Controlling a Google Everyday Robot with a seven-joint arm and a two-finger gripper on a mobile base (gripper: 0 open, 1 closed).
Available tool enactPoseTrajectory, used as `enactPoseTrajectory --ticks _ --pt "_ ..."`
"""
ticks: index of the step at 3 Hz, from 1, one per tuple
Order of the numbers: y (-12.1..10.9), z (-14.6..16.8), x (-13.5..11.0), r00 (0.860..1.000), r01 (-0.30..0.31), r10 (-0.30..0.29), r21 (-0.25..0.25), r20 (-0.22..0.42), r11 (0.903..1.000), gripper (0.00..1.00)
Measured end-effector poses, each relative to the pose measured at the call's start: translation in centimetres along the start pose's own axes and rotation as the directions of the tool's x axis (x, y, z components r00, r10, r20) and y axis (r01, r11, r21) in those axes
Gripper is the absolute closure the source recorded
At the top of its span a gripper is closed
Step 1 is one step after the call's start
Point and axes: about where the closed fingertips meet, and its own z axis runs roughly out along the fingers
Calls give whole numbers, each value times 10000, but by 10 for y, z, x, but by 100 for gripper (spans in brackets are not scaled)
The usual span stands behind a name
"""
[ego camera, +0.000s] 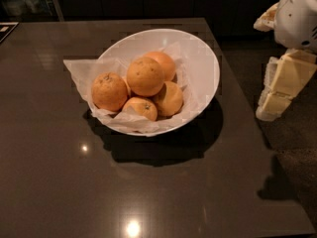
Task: Pick orange from white bowl
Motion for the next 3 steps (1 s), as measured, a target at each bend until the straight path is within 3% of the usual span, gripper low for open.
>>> enactPoseTrajectory --ticks 2,3 --pt "-3 -4 -7 9999 -155 155 283 24 9995 0" --pt "-13 -30 -47 10000 -70 64 906 70 9959 0"
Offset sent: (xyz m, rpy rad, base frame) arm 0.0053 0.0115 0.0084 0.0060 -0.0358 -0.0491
